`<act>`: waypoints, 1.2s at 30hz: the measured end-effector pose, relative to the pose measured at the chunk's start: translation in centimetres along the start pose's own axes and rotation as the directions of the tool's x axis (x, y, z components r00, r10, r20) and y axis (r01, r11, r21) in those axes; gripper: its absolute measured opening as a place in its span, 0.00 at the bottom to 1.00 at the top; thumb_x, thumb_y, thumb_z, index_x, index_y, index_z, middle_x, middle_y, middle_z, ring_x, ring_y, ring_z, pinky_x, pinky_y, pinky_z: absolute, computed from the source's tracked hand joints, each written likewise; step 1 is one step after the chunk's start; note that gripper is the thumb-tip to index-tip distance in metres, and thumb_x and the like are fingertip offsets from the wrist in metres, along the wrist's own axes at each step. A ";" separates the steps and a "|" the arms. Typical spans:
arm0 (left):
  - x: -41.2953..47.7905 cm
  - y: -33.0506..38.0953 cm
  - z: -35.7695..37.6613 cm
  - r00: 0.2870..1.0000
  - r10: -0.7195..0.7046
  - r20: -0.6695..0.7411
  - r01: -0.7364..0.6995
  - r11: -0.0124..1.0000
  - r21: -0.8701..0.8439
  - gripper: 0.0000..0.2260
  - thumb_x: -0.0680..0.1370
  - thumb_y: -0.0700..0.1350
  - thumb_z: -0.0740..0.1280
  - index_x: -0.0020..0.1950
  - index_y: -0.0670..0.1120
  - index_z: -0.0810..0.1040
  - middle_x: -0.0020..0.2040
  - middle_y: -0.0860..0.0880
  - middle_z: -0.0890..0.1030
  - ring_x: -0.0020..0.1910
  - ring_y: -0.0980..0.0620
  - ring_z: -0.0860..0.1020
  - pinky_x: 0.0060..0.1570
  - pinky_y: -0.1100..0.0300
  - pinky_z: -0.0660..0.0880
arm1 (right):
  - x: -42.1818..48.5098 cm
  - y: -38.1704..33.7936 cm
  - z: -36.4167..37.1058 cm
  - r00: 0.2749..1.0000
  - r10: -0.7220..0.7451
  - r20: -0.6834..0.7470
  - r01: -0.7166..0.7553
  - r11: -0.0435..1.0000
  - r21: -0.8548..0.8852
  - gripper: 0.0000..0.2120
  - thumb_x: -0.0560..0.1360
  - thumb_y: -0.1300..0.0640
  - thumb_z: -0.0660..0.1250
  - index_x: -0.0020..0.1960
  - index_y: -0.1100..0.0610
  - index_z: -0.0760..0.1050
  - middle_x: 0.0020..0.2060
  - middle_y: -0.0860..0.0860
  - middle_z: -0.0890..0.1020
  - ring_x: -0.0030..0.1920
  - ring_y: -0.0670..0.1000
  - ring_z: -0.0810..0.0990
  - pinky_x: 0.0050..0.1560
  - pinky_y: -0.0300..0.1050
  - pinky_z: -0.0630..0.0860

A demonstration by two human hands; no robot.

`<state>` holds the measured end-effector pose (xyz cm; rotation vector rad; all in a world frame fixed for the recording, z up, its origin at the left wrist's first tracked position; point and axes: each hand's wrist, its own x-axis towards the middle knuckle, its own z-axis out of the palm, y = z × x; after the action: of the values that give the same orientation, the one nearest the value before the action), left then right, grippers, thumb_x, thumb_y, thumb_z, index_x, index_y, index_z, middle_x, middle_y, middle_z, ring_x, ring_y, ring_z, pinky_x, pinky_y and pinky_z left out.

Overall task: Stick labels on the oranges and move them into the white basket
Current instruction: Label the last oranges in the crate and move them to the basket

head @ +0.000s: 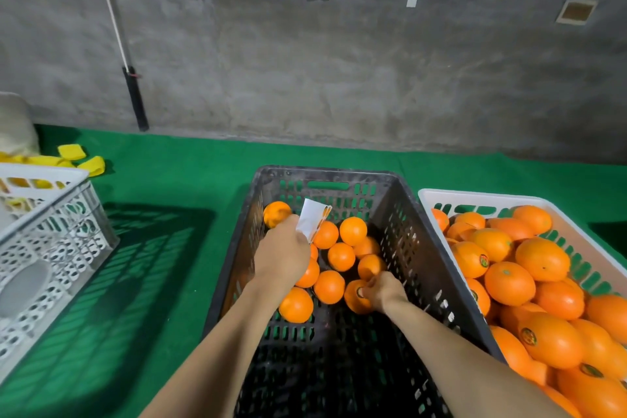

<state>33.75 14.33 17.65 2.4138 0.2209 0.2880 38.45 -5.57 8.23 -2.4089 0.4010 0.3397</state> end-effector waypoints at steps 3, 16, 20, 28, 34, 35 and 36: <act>0.0 0.2 0.1 1.000 0.006 0.007 -0.006 1.000 -0.004 0.10 0.84 0.42 0.57 0.63 0.44 0.72 0.35 0.52 0.70 0.31 0.53 0.70 0.28 0.58 0.59 | 0.8 0.4 -0.3 0.999 -0.026 -0.035 0.023 0.995 -0.095 0.16 0.77 0.54 0.71 0.60 0.63 0.80 0.58 0.58 0.83 0.60 0.58 0.80 0.59 0.46 0.76; 0.0 0.2 0.3 0.999 0.030 0.025 -0.030 0.999 0.014 0.13 0.84 0.43 0.57 0.67 0.43 0.72 0.40 0.48 0.76 0.35 0.51 0.74 0.30 0.57 0.66 | -0.3 0.3 -0.1 0.919 0.152 0.365 -0.126 0.988 -0.094 0.44 0.74 0.48 0.75 0.81 0.55 0.53 0.73 0.57 0.67 0.63 0.56 0.77 0.59 0.50 0.80; 0.0 0.2 0.2 0.999 0.028 0.031 -0.028 1.000 0.009 0.14 0.84 0.43 0.56 0.69 0.44 0.71 0.41 0.49 0.76 0.35 0.51 0.74 0.31 0.57 0.66 | -0.5 0.6 0.9 0.941 0.091 0.327 0.004 0.960 -0.279 0.46 0.74 0.41 0.72 0.82 0.51 0.50 0.79 0.55 0.56 0.75 0.59 0.65 0.66 0.55 0.75; 0.0 0.0 0.4 0.998 0.033 0.053 -0.034 0.999 0.023 0.15 0.84 0.43 0.56 0.70 0.44 0.70 0.39 0.53 0.73 0.34 0.55 0.73 0.31 0.58 0.68 | -0.7 0.2 1.5 0.949 0.016 0.315 0.122 0.902 -0.414 0.38 0.74 0.39 0.69 0.77 0.55 0.60 0.73 0.55 0.69 0.70 0.58 0.71 0.66 0.51 0.73; -0.3 0.3 0.0 0.998 0.019 0.059 -0.021 1.000 0.023 0.15 0.84 0.43 0.57 0.70 0.44 0.71 0.44 0.50 0.78 0.35 0.55 0.74 0.33 0.59 0.69 | -1.4 -1.7 0.0 0.979 0.074 0.188 -0.046 0.987 -0.153 0.30 0.69 0.36 0.66 0.61 0.56 0.72 0.43 0.55 0.80 0.46 0.57 0.83 0.50 0.48 0.81; -0.3 0.3 0.0 0.998 0.017 0.056 -0.018 1.000 0.022 0.14 0.84 0.43 0.56 0.69 0.44 0.71 0.42 0.50 0.78 0.34 0.53 0.74 0.33 0.57 0.69 | -1.4 -2.5 -0.6 0.988 0.039 0.150 -0.028 0.997 -0.072 0.29 0.69 0.36 0.67 0.61 0.55 0.73 0.45 0.55 0.82 0.46 0.57 0.83 0.53 0.49 0.81; -0.4 0.4 0.0 0.998 0.018 0.052 -0.020 0.999 0.026 0.13 0.84 0.43 0.56 0.67 0.44 0.71 0.40 0.50 0.77 0.34 0.52 0.74 0.32 0.56 0.68 | -1.4 -3.2 -1.1 0.994 -0.013 0.105 0.011 1.000 0.020 0.27 0.70 0.37 0.68 0.60 0.53 0.74 0.49 0.55 0.82 0.49 0.57 0.82 0.56 0.50 0.79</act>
<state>33.39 13.98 17.87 2.4476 0.1795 0.2321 38.48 -3.66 11.39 -2.3620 0.3413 0.4528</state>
